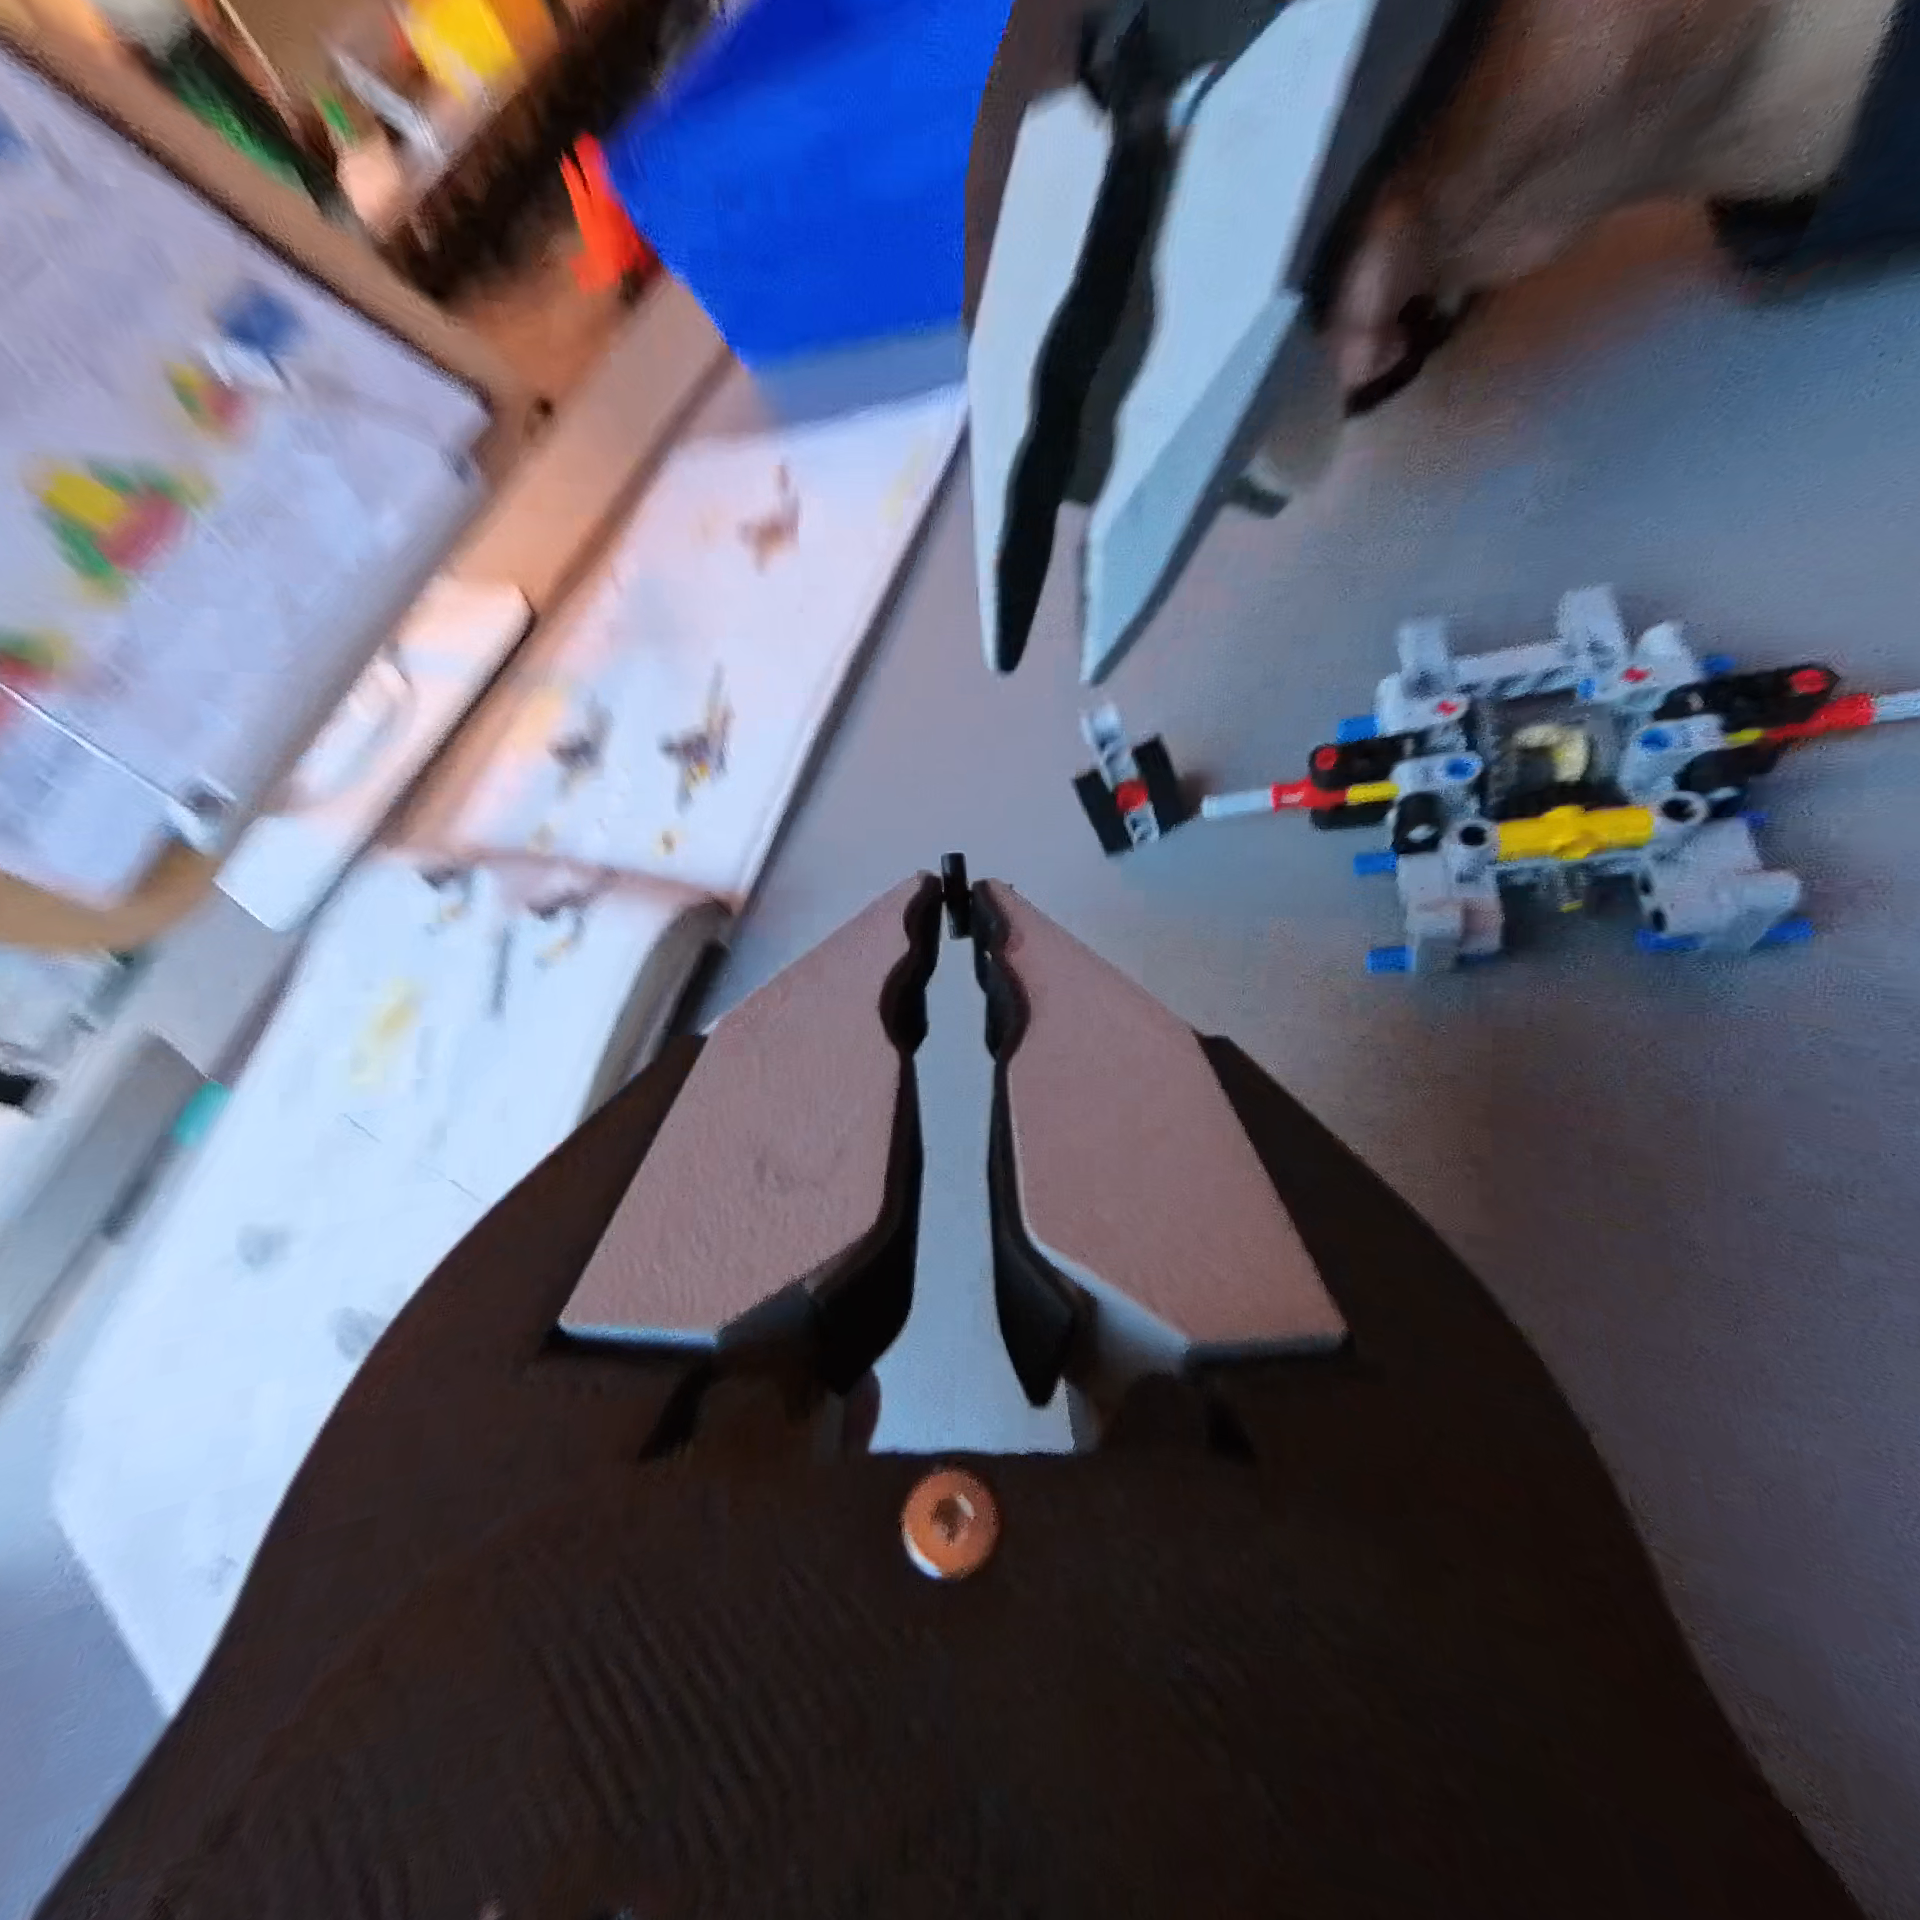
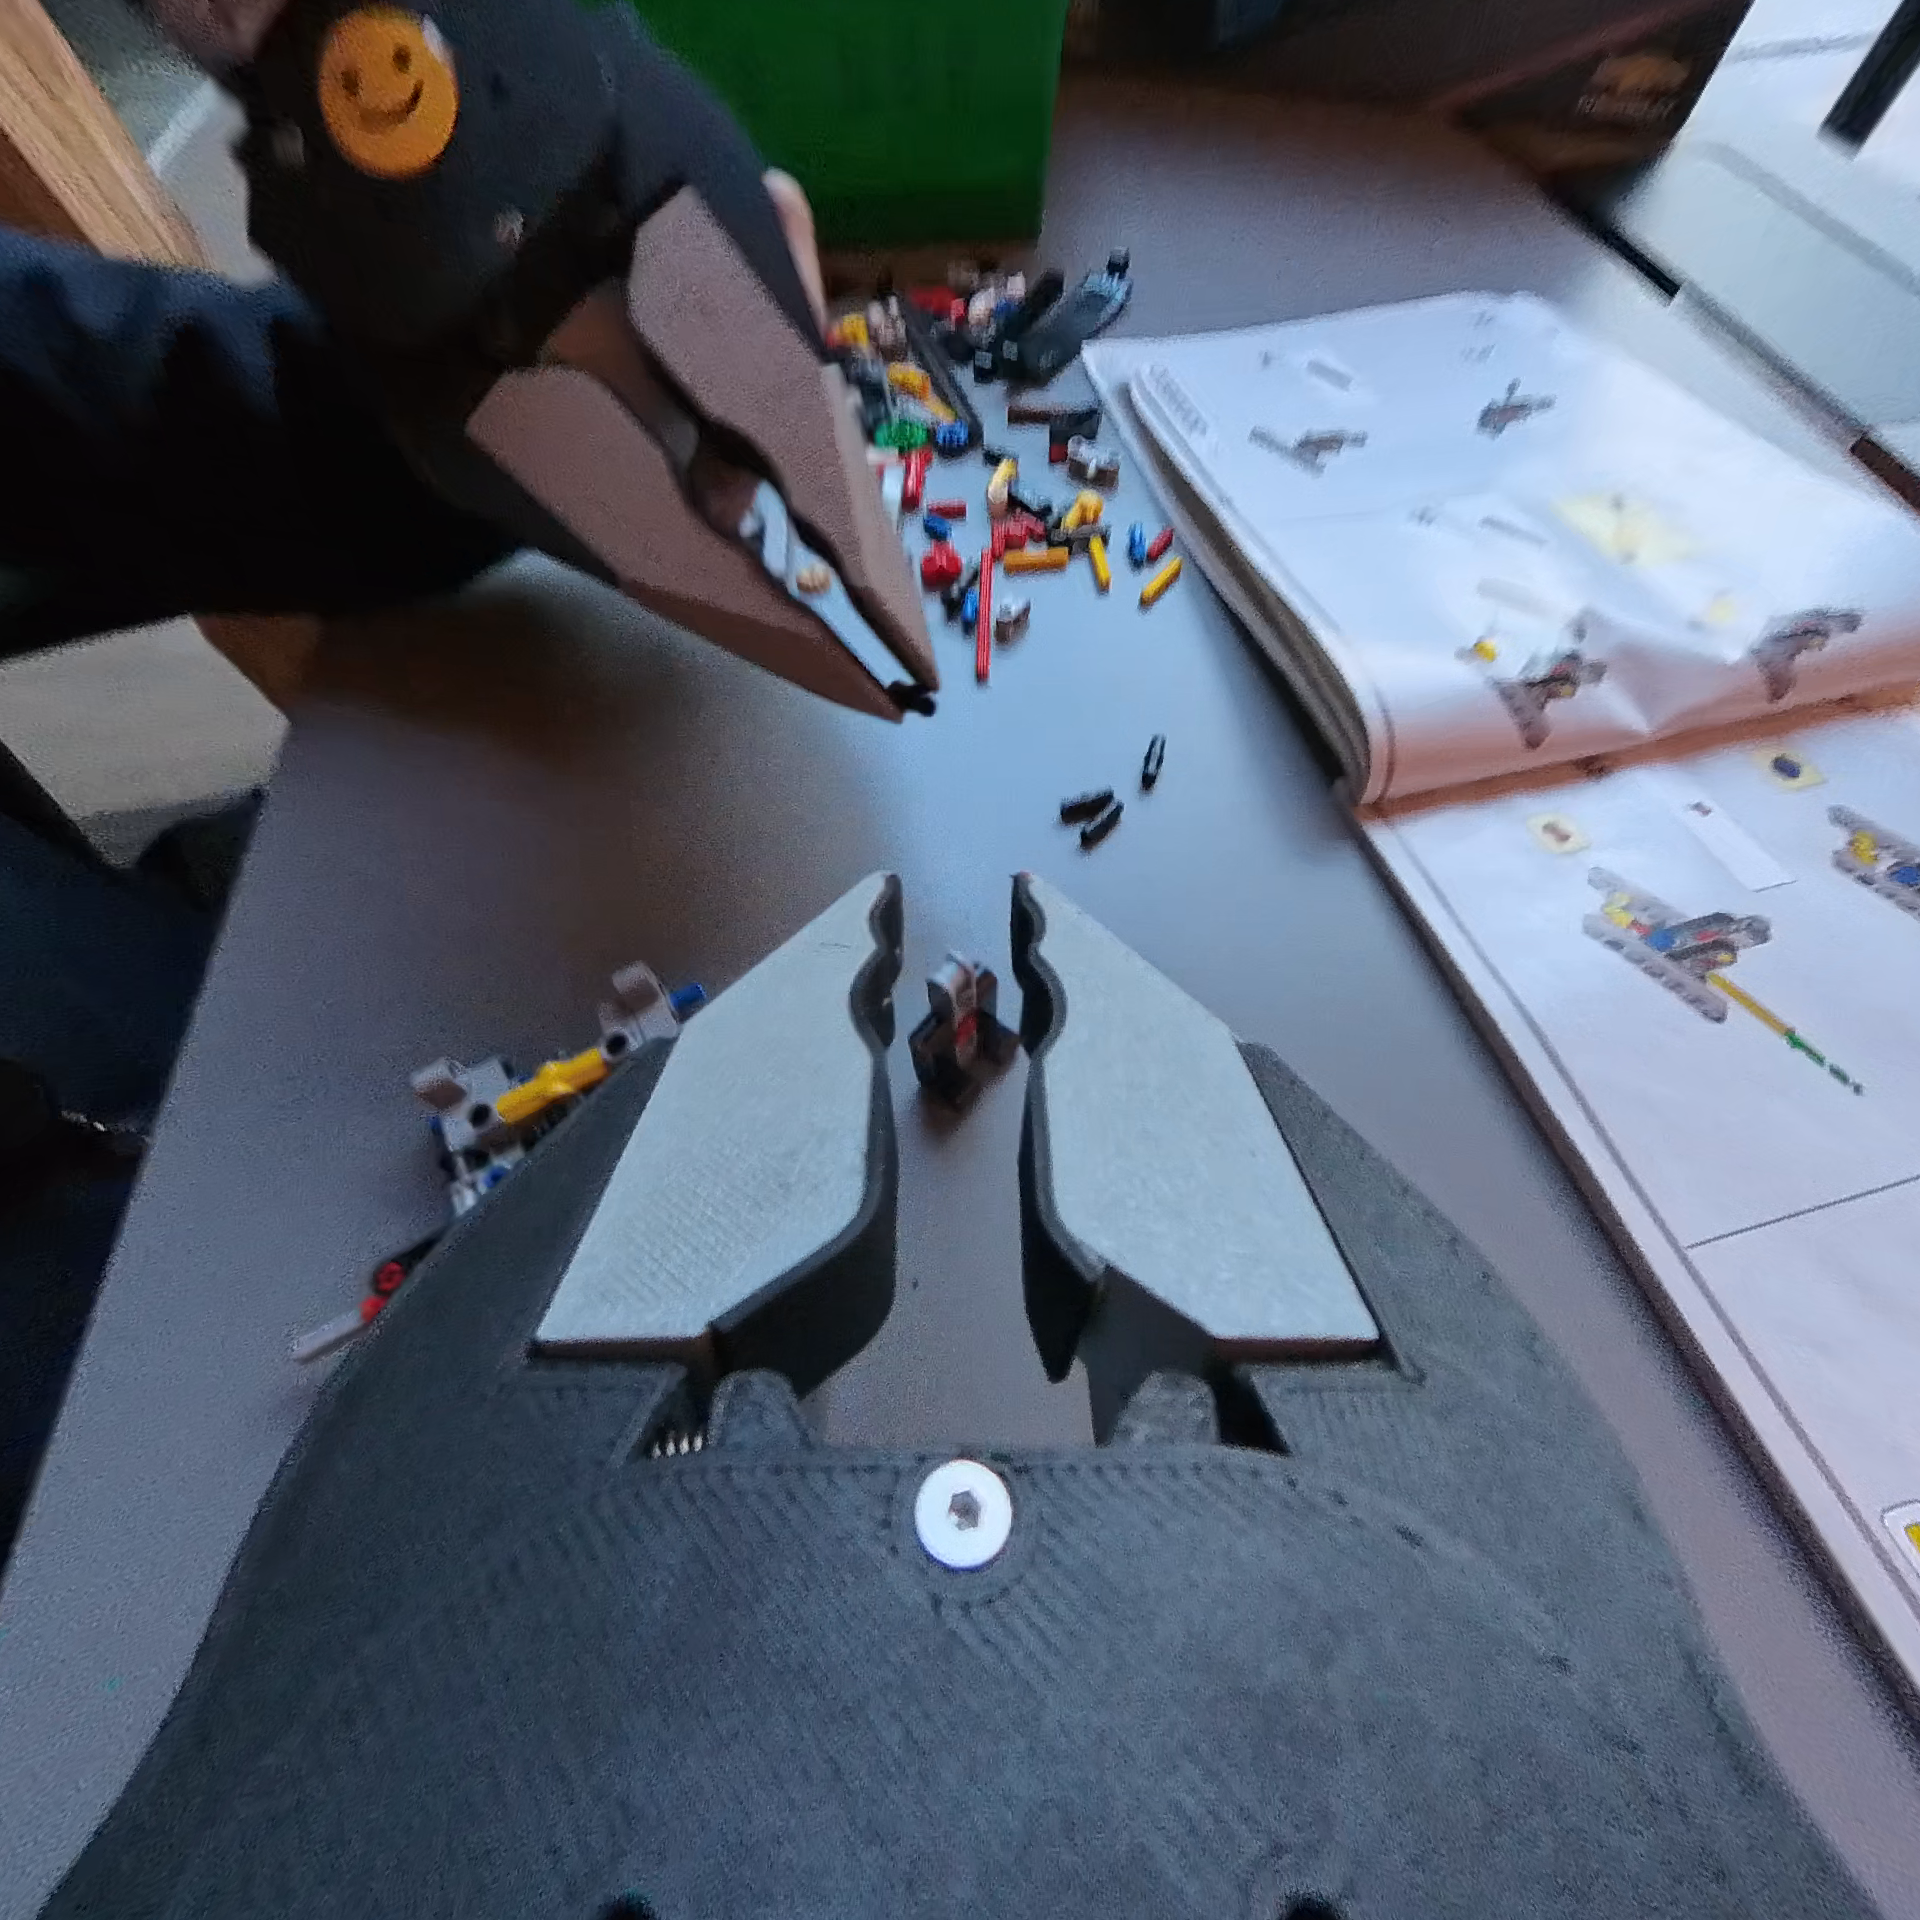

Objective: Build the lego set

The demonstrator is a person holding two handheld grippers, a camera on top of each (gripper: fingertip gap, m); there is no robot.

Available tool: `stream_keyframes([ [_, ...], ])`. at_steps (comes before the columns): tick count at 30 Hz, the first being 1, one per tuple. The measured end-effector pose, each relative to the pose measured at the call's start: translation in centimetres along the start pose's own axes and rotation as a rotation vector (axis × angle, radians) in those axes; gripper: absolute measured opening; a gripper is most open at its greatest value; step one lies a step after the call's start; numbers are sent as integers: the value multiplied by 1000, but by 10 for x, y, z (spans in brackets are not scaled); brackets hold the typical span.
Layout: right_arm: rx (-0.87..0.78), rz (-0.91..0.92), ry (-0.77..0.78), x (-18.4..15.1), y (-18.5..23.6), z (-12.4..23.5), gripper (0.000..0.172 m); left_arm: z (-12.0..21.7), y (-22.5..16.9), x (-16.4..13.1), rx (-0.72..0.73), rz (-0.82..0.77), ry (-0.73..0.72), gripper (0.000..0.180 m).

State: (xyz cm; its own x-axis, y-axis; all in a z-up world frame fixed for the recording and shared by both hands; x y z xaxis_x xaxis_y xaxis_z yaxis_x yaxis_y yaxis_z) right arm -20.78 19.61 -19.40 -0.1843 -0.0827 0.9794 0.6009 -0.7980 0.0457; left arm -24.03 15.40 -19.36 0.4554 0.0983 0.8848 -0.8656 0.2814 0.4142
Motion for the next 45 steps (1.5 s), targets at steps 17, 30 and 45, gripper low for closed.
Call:
stream_keyframes([
  [17,168,-297,-233,40,26,-5,8,-4,-14,45,23,-173,-171,3],
  [30,174,-368,-211,31,24,-5,0,-12,-16,44,9,-204,-132,3],
  [45,209,-467,-302,39,16,0,0,-12,-8,47,3,-27,-191,15],
])
Point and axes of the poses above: each gripper's, where its closed fingertips meet, z back along the fingers, x out of its top, y = z × x across the jaws, the point moved 1 cm from there along z, back along the fingers, and after that the axes turned 15 degrees about -y, right-handed, at the moved point
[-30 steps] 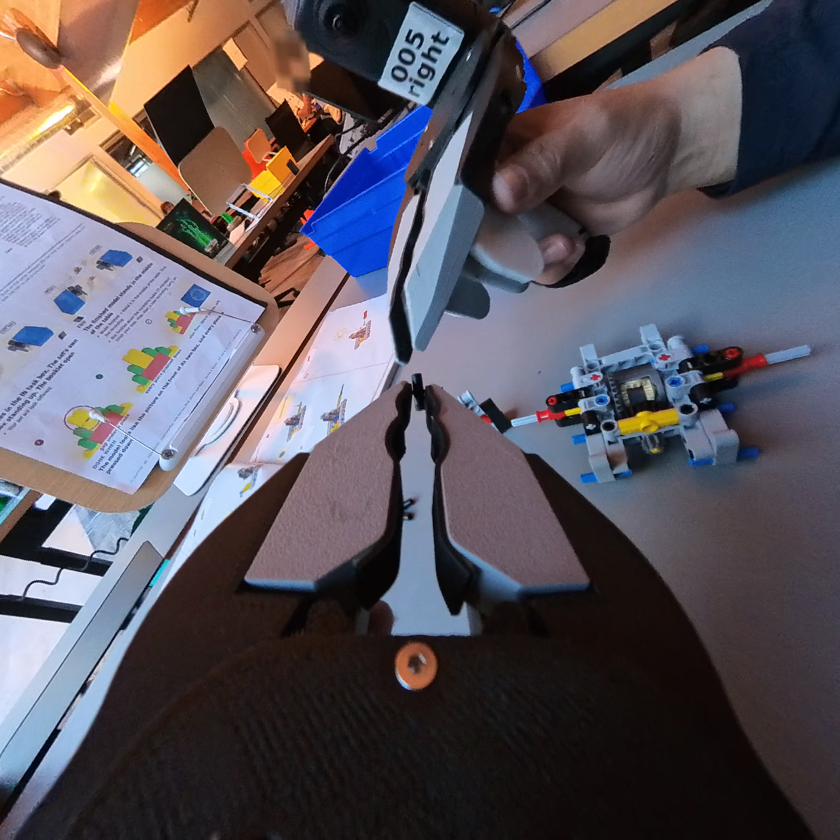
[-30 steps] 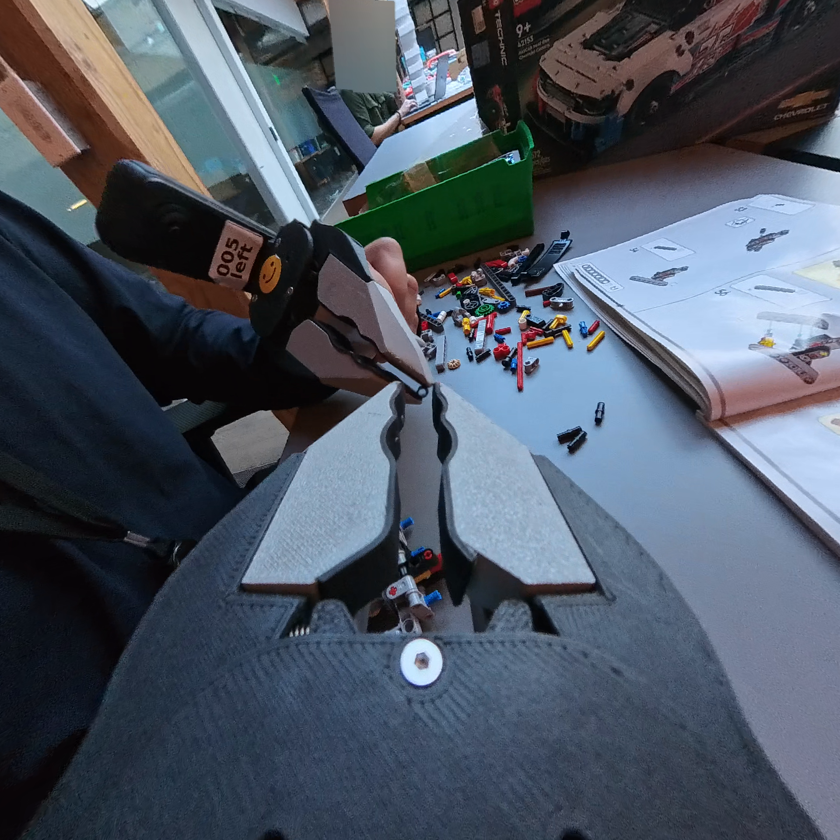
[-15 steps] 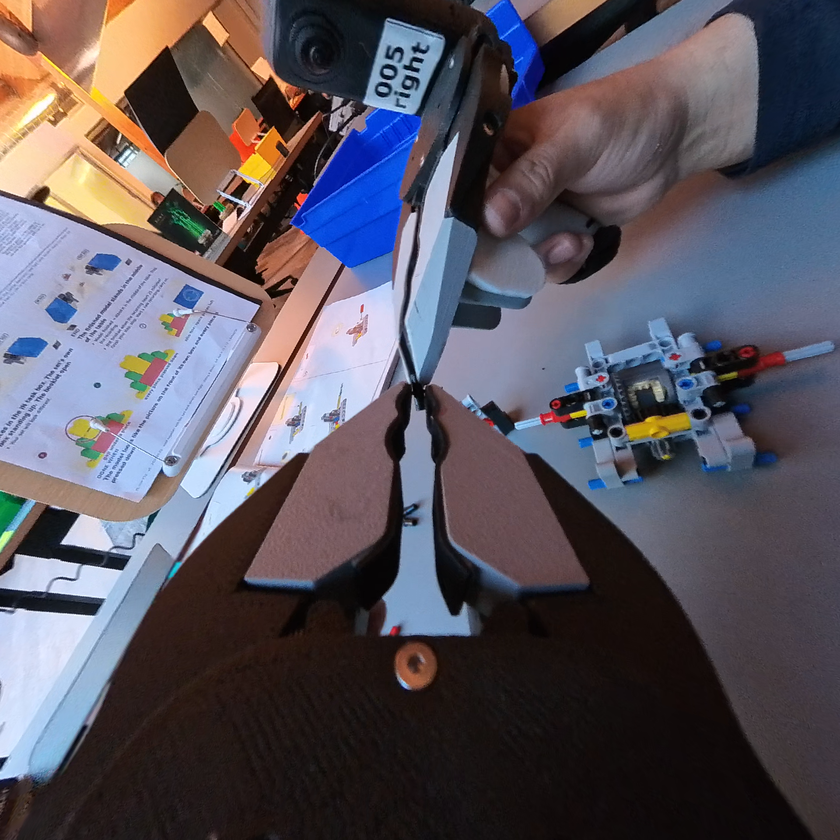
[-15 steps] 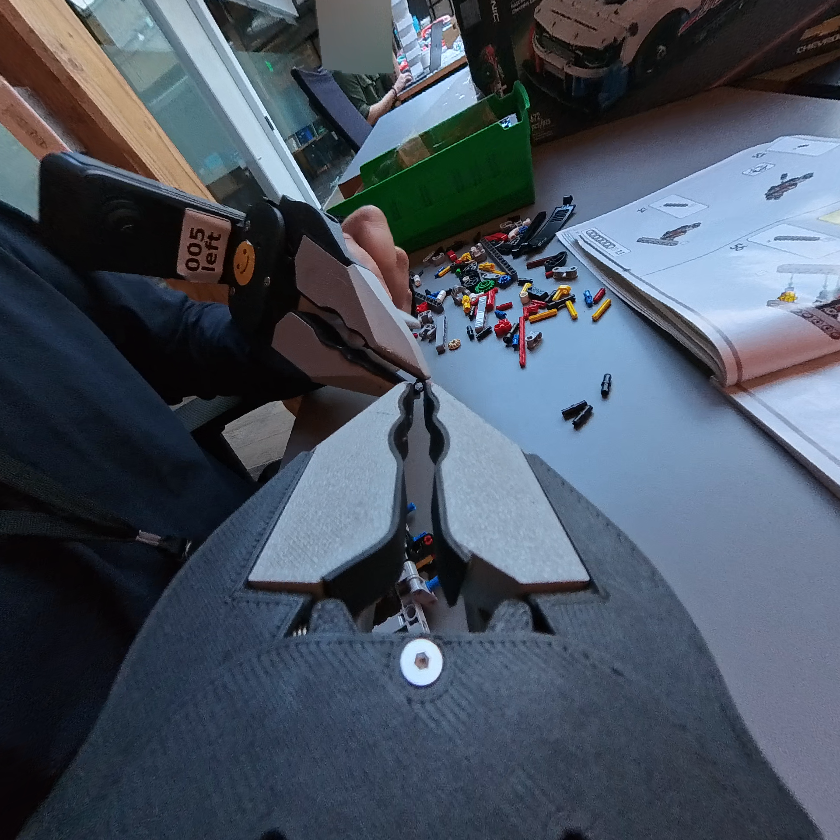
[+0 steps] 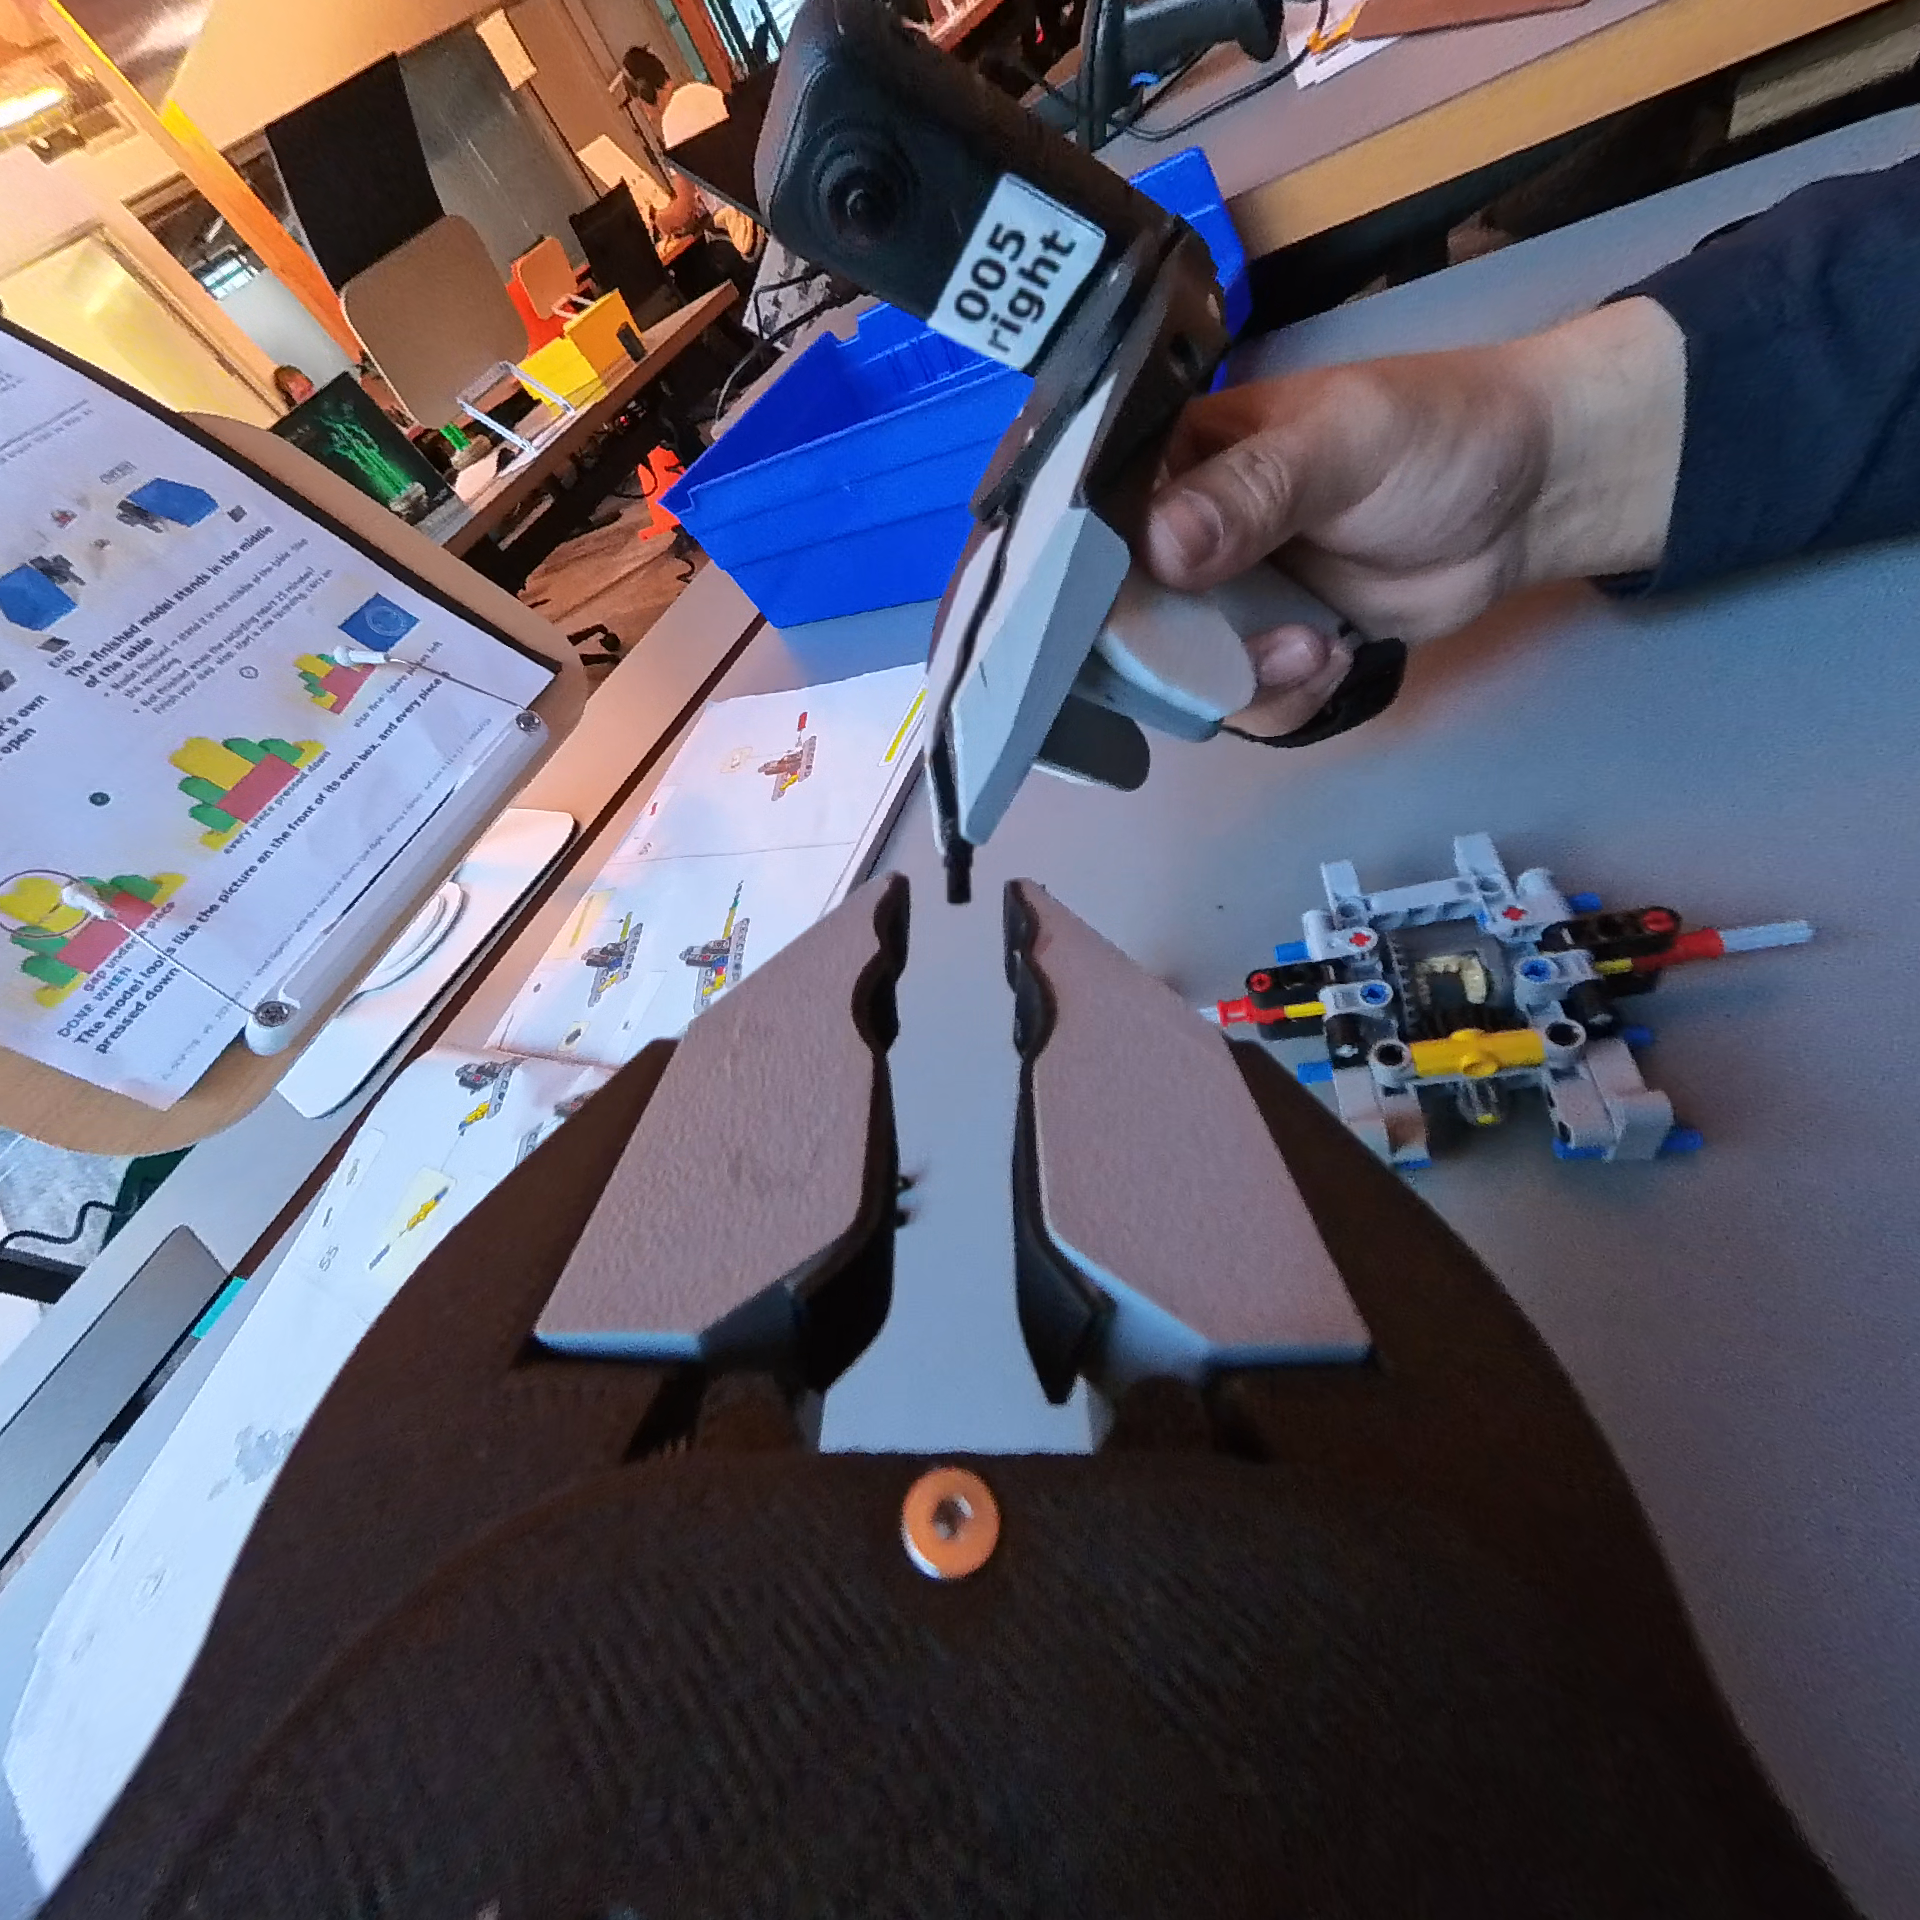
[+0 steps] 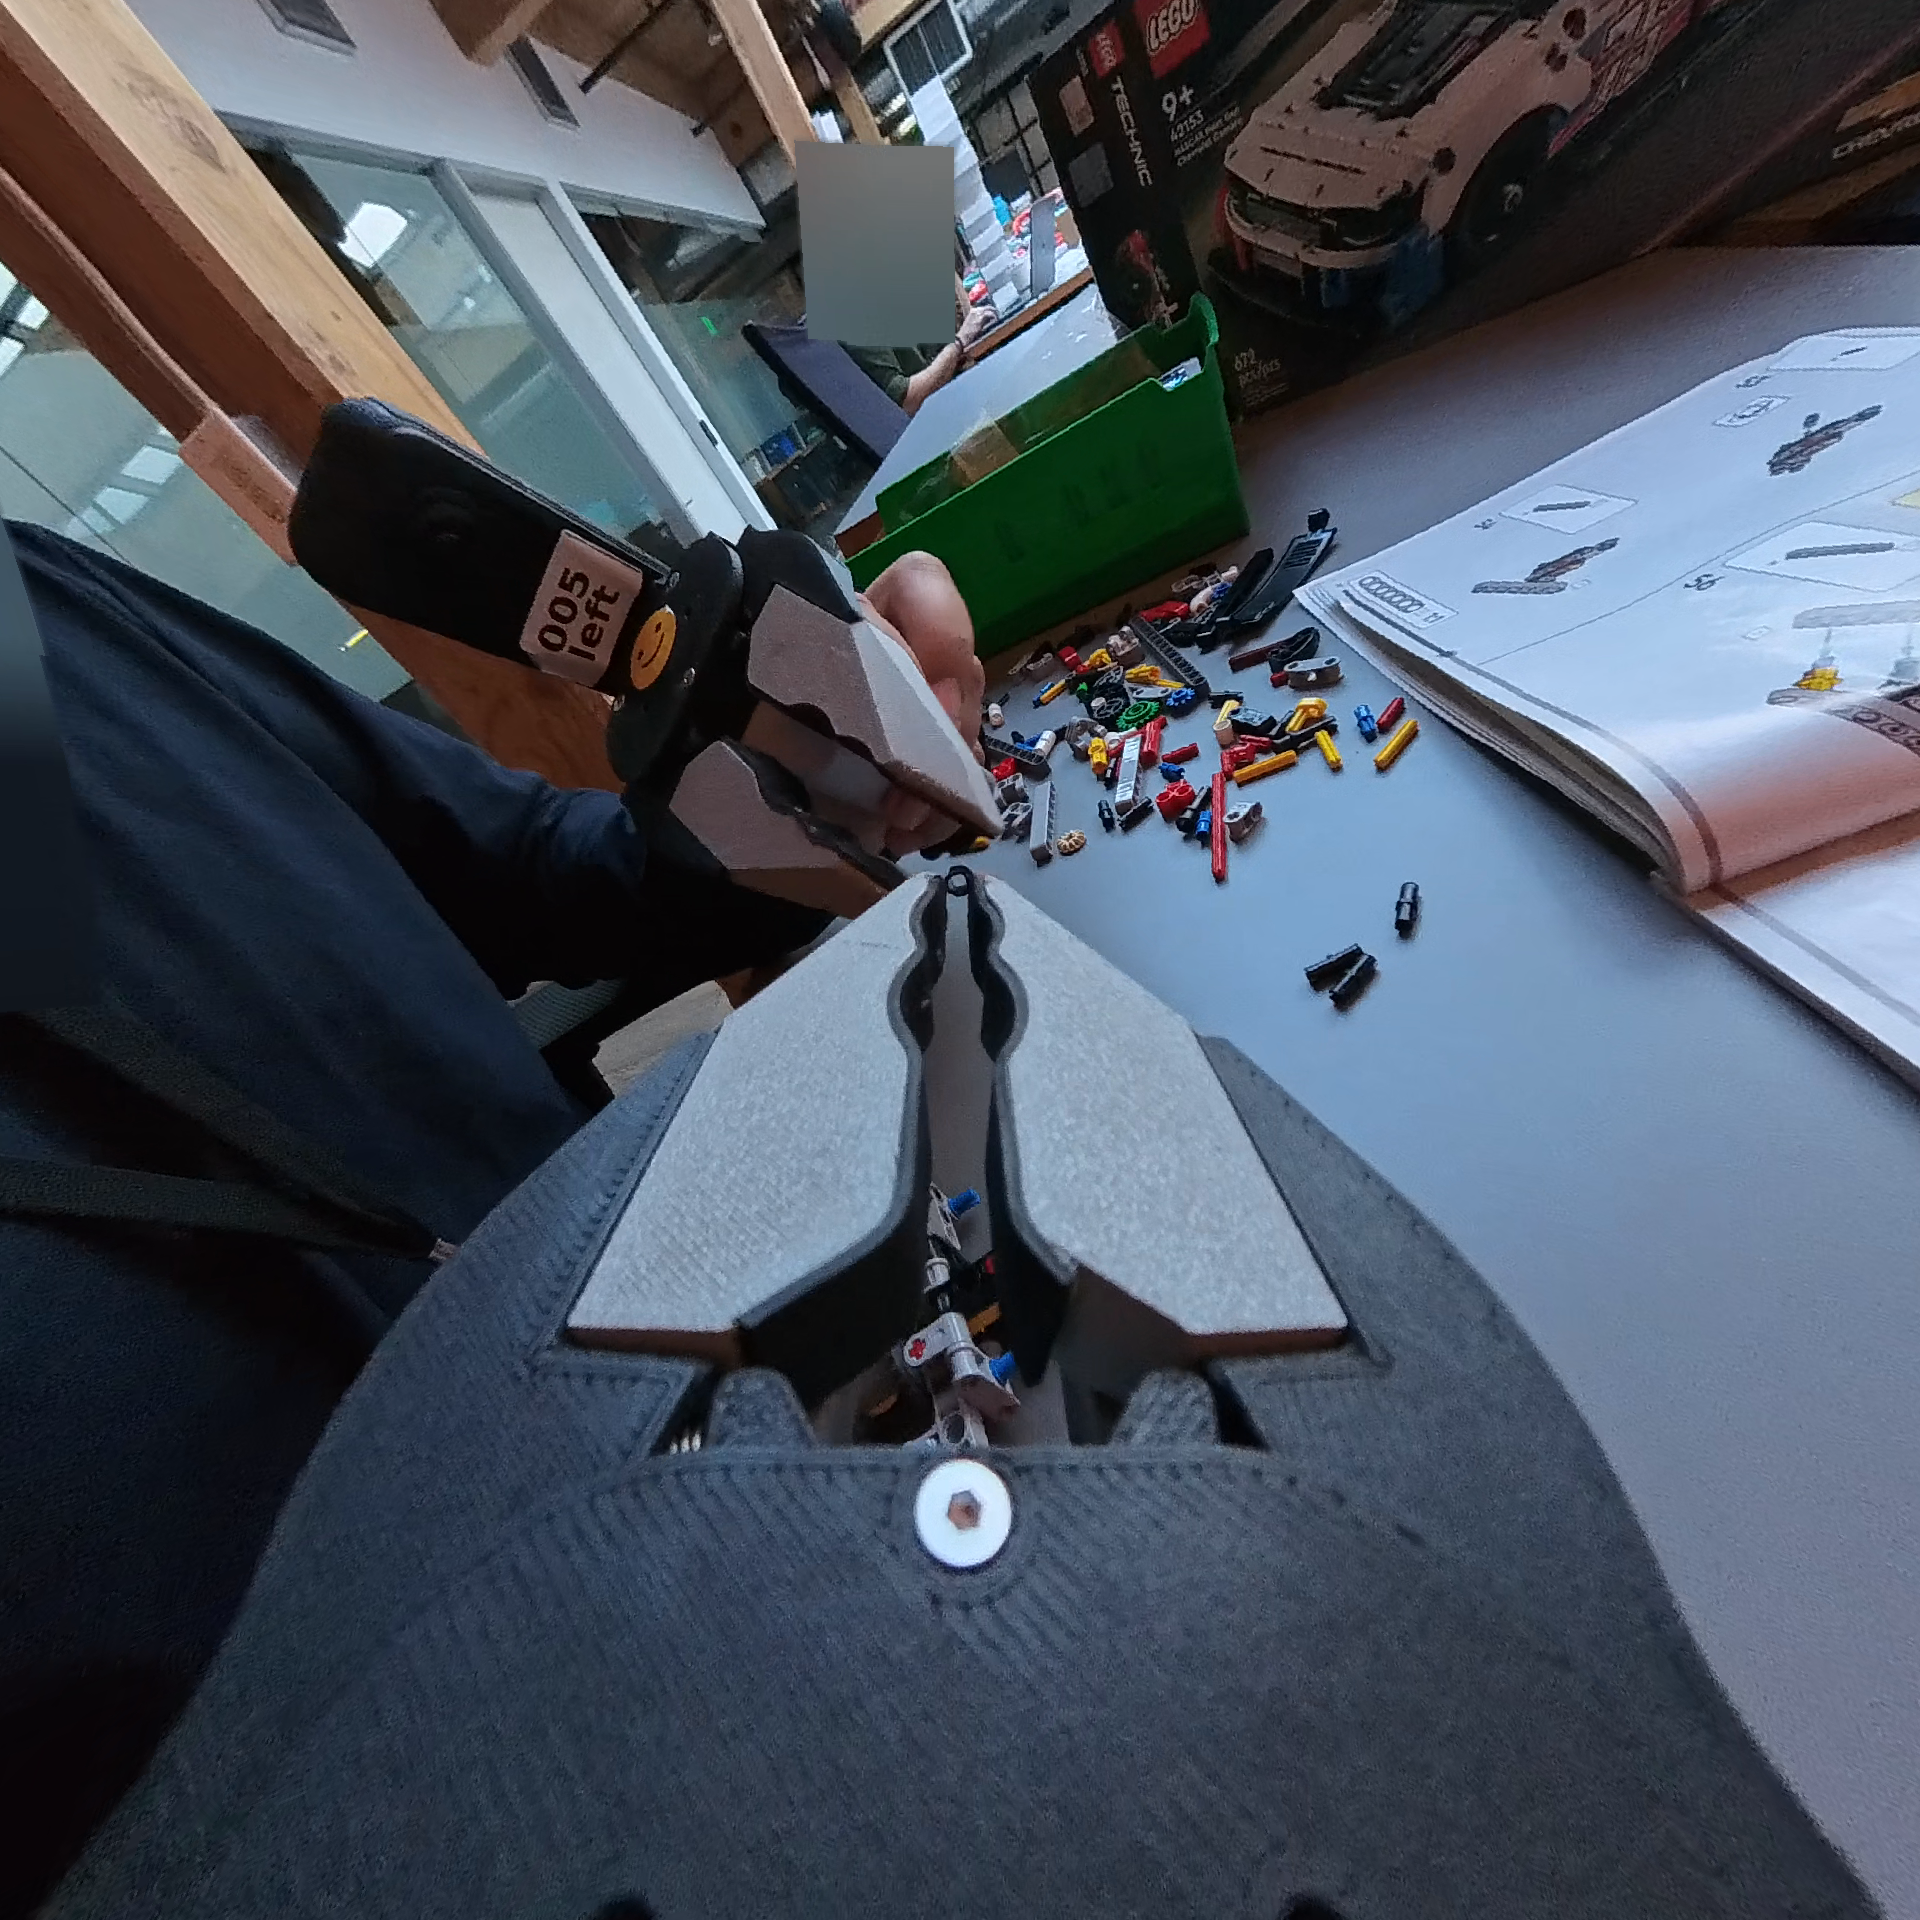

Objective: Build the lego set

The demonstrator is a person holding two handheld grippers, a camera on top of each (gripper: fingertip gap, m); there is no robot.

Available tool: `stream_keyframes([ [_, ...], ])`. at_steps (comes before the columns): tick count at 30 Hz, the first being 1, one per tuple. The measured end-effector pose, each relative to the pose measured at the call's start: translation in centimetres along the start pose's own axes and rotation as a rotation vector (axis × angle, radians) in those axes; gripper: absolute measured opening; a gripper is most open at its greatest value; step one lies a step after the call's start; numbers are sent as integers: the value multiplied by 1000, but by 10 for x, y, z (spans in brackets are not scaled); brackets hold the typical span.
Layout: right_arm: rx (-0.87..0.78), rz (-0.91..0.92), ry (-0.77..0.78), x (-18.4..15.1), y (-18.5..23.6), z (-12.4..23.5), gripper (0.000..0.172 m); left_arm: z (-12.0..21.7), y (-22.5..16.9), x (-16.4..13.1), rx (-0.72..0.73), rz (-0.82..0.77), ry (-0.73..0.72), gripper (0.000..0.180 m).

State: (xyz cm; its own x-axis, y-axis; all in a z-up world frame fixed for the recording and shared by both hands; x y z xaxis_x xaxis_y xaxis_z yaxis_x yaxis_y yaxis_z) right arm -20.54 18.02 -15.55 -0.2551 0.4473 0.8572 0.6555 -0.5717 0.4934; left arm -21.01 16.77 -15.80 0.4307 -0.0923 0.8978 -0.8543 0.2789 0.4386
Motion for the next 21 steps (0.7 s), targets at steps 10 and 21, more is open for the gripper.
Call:
stream_keyframes([
  [10,6,-44,-25,2,-2,1,0,-5,3,-4,28,-47,-2,6],
  [21,11,-56,-19,0,-1,0,0,-7,1,-1,31,-118,-1,3],
])
Point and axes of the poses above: each gripper's, where its closed fingertips meet, z back along the fingers, x out of its top, y = z × x across the jaws, the point moved 1 cm from there along z, back along the fingers, and after that the axes turned 15 degrees about -y, right-handed, at the moved point
